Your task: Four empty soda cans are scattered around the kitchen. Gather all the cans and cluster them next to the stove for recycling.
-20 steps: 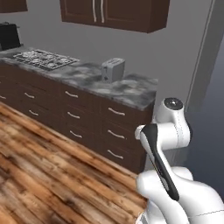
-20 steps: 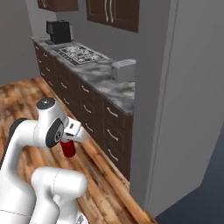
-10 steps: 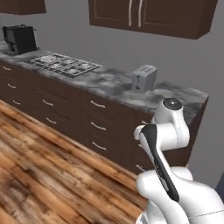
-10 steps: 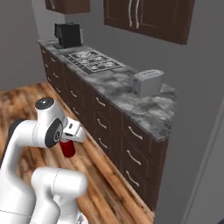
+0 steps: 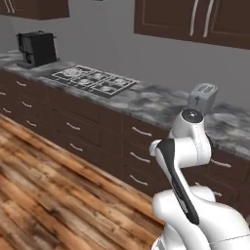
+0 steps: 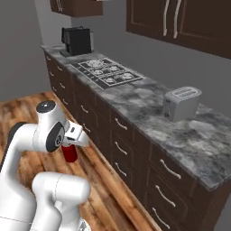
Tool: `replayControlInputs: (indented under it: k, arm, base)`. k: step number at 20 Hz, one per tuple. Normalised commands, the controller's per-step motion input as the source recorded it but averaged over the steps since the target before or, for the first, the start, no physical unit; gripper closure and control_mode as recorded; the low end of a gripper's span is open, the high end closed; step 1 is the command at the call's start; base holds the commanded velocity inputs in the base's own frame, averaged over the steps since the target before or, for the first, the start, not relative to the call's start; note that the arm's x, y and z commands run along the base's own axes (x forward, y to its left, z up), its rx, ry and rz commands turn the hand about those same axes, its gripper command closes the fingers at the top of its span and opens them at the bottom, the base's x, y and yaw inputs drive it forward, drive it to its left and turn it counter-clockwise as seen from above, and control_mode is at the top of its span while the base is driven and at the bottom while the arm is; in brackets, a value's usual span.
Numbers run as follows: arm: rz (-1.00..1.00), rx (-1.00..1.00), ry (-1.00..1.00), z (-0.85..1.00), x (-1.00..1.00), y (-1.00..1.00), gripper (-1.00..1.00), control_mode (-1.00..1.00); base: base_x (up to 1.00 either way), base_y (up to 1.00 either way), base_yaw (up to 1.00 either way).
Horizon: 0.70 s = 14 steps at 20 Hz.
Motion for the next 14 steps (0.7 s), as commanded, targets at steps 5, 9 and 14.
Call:
replayControlInputs:
  k: [5,9,14]
  arm:
    - [0.0,0.0,0.0,0.0,0.0,0.0,1.0,1.0]
    - [0.0,0.0,0.0,0.0,0.0,0.0,1.0,1.0]
    - [0.0,0.0,0.0,0.0,0.0,0.0,1.0,1.0]
  base:
    - [1.0,0.44,-0.09]
    - [0.65,0.27,-0.29]
    - [0.26,0.11,-0.36]
